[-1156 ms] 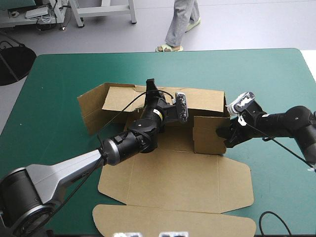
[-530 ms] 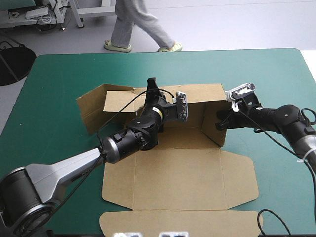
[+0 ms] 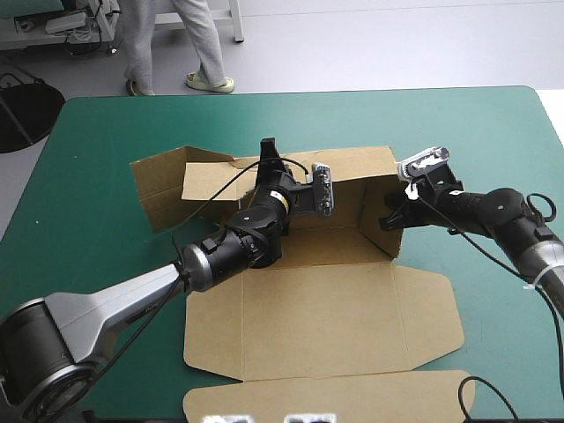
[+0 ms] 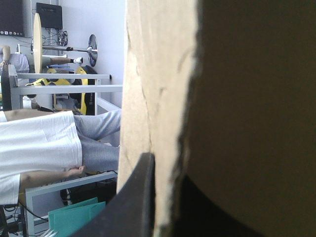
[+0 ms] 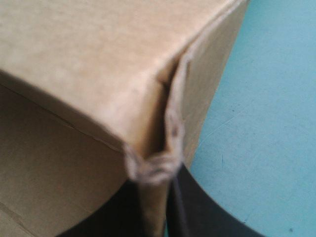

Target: Fold the box

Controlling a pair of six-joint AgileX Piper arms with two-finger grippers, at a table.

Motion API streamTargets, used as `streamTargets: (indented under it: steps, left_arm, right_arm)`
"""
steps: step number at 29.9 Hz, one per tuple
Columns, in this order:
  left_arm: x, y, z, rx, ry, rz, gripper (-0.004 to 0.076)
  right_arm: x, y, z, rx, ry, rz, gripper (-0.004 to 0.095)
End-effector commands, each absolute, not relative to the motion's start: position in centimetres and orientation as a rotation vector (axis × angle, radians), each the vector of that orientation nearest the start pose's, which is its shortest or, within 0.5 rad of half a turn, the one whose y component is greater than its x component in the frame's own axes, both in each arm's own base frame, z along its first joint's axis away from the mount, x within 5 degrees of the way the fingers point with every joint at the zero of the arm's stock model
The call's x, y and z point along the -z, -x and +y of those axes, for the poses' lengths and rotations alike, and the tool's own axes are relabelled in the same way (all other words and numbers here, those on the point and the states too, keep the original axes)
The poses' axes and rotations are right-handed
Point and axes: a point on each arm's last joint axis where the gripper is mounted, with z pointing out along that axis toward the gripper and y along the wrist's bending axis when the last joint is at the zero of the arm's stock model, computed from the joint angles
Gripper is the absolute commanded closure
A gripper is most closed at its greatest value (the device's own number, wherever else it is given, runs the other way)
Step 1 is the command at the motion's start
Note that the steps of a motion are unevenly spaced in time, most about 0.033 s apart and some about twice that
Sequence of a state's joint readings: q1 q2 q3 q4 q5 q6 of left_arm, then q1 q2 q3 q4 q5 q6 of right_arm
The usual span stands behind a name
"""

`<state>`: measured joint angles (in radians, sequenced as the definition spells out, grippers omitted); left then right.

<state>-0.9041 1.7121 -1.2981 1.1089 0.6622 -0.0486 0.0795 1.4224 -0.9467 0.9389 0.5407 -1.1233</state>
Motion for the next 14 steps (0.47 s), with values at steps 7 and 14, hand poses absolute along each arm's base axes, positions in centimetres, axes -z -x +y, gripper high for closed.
streamTargets:
  steps: [7, 14]
  left_arm:
    - [-28.68, -26.96, -26.50, -0.606, -1.508, 1.674, 0.0732]
    - [-29.19, -27.39, -26.36, -0.717, -1.531, 1.578, 0.0690]
  right_arm:
    - [-29.43, -29.20, 6.95, -0.452, 0.584, 2.113, 0.0908]
    - [-29.34, -28.94, 7.17, -0.486, 0.611, 2.124, 0.0908]
